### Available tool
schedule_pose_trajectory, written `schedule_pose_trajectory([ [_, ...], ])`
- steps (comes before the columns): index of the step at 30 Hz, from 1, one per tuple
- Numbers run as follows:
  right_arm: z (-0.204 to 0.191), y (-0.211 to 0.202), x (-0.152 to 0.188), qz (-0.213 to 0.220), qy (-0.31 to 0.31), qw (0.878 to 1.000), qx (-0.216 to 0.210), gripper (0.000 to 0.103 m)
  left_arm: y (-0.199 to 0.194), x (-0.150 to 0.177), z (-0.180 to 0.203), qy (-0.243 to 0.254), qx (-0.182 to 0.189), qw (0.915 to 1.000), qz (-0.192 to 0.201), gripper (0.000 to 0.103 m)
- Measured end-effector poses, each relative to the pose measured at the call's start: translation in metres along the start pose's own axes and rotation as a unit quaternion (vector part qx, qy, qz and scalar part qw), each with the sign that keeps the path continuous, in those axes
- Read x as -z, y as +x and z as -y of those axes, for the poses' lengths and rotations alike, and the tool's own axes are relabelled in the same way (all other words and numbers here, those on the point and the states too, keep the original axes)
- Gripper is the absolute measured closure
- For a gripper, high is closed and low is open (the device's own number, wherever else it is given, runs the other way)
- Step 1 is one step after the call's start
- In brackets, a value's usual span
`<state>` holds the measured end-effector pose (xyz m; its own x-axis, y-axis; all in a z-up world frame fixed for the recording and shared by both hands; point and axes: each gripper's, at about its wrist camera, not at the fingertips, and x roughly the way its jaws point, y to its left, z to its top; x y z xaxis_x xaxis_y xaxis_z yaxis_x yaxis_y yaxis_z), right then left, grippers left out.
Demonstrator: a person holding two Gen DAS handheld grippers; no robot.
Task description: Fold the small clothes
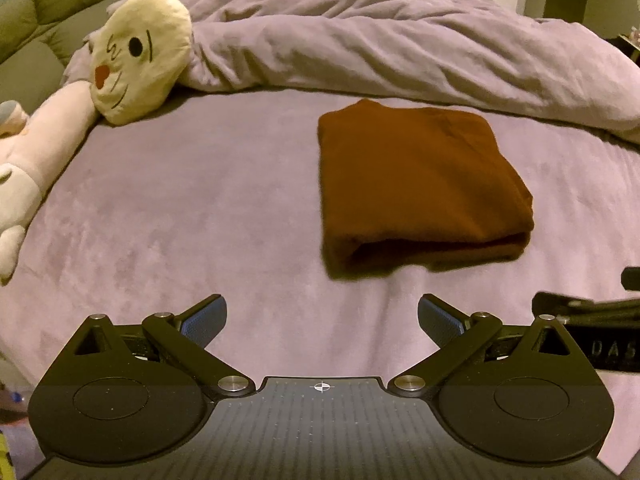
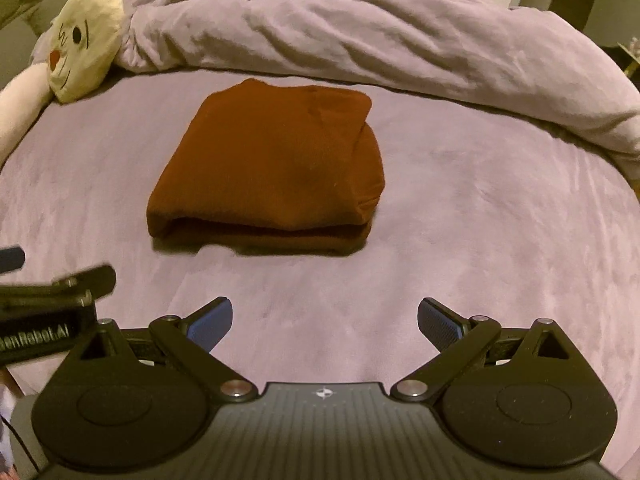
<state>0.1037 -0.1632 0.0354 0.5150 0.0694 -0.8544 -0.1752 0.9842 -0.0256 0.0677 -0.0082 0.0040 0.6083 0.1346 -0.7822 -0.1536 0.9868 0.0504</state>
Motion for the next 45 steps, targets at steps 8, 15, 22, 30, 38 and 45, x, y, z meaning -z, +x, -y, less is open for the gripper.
schedule_pose_trajectory([
  [8, 0.0039, -0.0009, -0.0012, 0.002, 0.001, 1.000, 0.007, 0.004, -0.0021, -0.0015, -0.0022, -0.012, 0.007, 0.9999, 0.001, 0.000],
  [15, 0.0057, -0.0001, -0.0027, 0.003, 0.001, 1.000, 0.003, 0.004, -0.0014, -0.0024, -0.0036, -0.016, 0.009, 0.9998, -0.003, 0.000],
  [22, 0.0060, -0.0028, -0.0052, 0.009, 0.003, 1.000, 0.003, 0.004, -0.0005, -0.0033, -0.0040, -0.016, 0.014, 0.9998, -0.004, 0.000],
  [30, 0.0069, -0.0035, -0.0070, 0.010, 0.006, 1.000, 0.005, 0.004, -0.0006, -0.0041, -0.0032, -0.018, 0.015, 0.9997, -0.007, 0.000],
  [38, 0.0074, -0.0042, -0.0070, 0.009, 0.008, 1.000, 0.004, 0.004, -0.0025, -0.0035, -0.0018, -0.017, 0.020, 0.9996, -0.008, 0.000],
  [45, 0.0085, -0.0052, -0.0075, 0.010, 0.010, 1.000, 0.004, 0.004, -0.0037, -0.0046, -0.0010, -0.020, 0.022, 0.9995, -0.010, 0.000],
])
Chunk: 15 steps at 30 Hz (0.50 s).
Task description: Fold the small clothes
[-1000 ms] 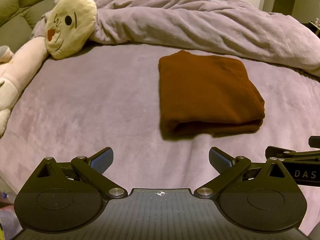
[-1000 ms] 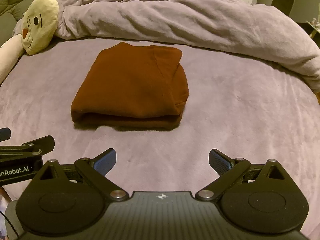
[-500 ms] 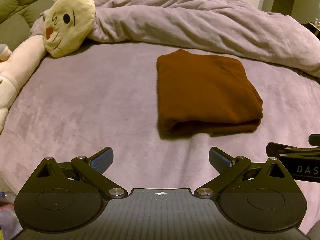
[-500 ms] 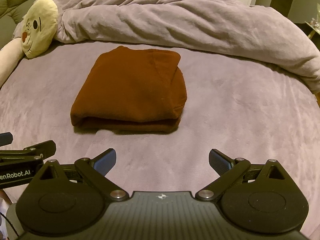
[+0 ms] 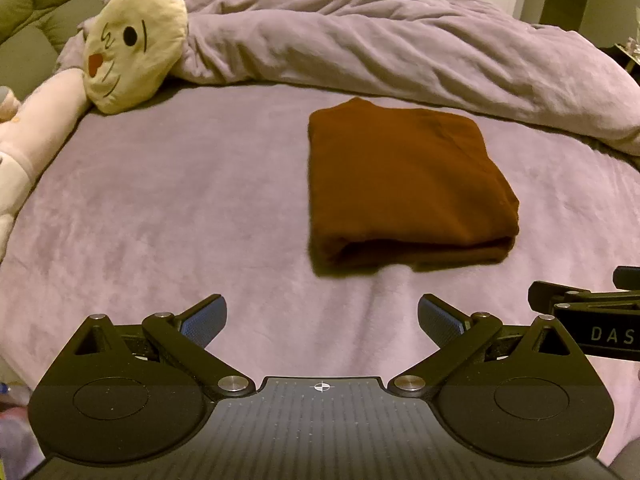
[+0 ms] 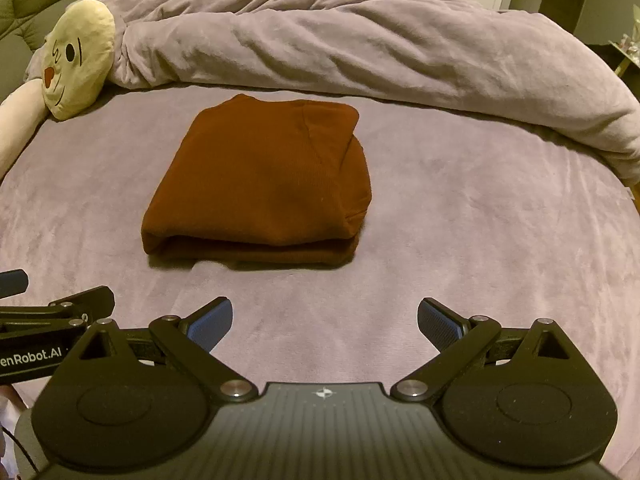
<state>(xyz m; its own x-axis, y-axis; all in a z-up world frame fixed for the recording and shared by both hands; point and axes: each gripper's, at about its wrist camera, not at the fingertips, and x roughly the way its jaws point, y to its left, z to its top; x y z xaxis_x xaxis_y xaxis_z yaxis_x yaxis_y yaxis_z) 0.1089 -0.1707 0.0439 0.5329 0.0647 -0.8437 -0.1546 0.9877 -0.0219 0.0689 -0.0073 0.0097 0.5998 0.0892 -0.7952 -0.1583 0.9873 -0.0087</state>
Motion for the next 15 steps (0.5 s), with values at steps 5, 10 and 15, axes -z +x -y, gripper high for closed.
schedule_pose_trajectory([
  [5, 0.0010, -0.0019, -0.0007, 0.001, 0.001, 1.000, 0.000, 0.004, -0.0023, 0.0002, 0.0008, 0.001, 0.001, 1.0000, 0.002, 0.000],
  [10, 0.0026, -0.0031, -0.0007, 0.000, 0.001, 1.000, -0.002, 0.004, -0.0025, 0.0005, 0.0010, 0.001, 0.003, 1.0000, 0.001, 0.000],
  [15, 0.0023, -0.0033, 0.0000, 0.002, 0.002, 1.000, 0.000, 0.004, -0.0018, -0.0007, 0.0008, -0.001, 0.005, 1.0000, -0.002, 0.000],
])
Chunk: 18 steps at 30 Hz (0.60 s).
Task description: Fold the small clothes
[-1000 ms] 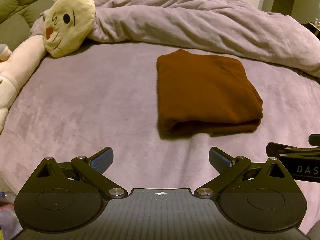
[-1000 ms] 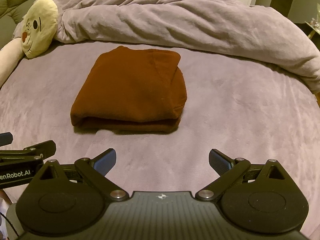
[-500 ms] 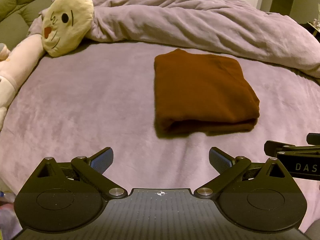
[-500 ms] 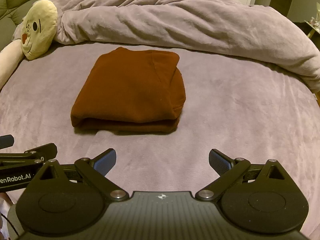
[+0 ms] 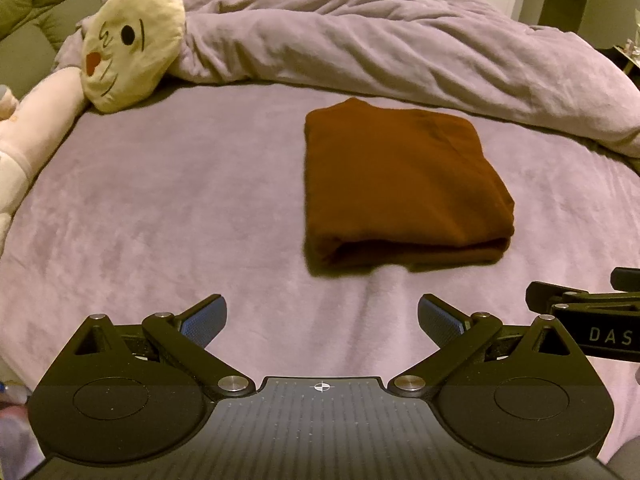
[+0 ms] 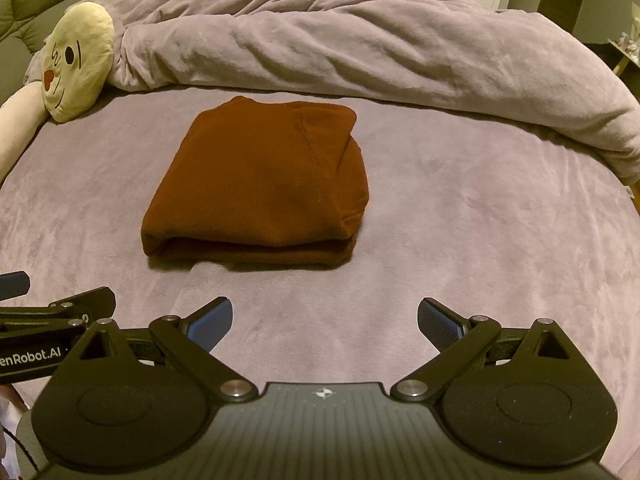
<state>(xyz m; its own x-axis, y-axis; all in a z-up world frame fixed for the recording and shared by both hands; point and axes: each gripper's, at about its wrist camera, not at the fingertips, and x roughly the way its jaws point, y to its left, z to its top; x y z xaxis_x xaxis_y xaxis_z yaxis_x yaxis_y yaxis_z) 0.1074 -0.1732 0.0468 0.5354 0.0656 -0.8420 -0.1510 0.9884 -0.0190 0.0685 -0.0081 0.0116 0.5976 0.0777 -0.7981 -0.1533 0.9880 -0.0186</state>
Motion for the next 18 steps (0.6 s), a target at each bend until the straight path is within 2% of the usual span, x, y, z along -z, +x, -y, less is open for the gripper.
schedule_pose_trajectory([
  [18, 0.0003, 0.0013, -0.0001, -0.005, 0.004, 1.000, 0.000, 0.004, 0.0062, -0.0001, 0.0010, -0.003, 0.007, 0.9999, -0.011, 0.000],
])
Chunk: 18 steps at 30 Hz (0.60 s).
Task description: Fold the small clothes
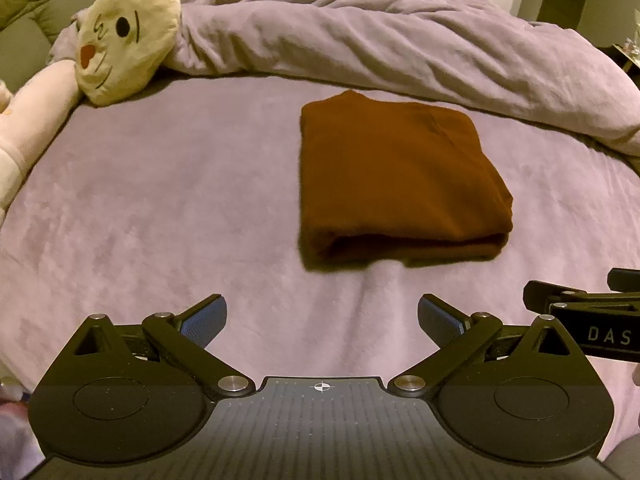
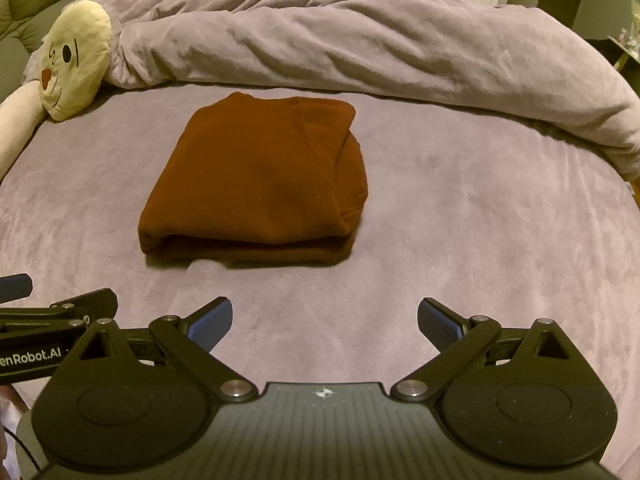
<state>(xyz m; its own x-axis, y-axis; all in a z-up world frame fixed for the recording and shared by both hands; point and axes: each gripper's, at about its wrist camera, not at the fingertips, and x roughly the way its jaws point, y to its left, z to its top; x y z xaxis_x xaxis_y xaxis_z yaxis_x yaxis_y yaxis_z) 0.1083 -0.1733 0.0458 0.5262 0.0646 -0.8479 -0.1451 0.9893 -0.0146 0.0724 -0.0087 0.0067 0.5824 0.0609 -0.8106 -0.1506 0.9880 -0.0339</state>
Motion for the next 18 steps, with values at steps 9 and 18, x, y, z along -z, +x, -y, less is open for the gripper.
schedule_pose_trajectory([
  [9, 0.0035, 0.0047, 0.0002, -0.002, 0.001, 1.000, -0.004, 0.004, 0.0048, 0.0000, 0.0021, 0.001, 0.000, 1.0000, -0.007, 0.000],
  [18, 0.0039, 0.0089, -0.0001, -0.003, 0.002, 1.000, -0.004, 0.004, 0.0102, 0.0005, 0.0012, -0.003, 0.002, 0.9999, -0.014, 0.000],
])
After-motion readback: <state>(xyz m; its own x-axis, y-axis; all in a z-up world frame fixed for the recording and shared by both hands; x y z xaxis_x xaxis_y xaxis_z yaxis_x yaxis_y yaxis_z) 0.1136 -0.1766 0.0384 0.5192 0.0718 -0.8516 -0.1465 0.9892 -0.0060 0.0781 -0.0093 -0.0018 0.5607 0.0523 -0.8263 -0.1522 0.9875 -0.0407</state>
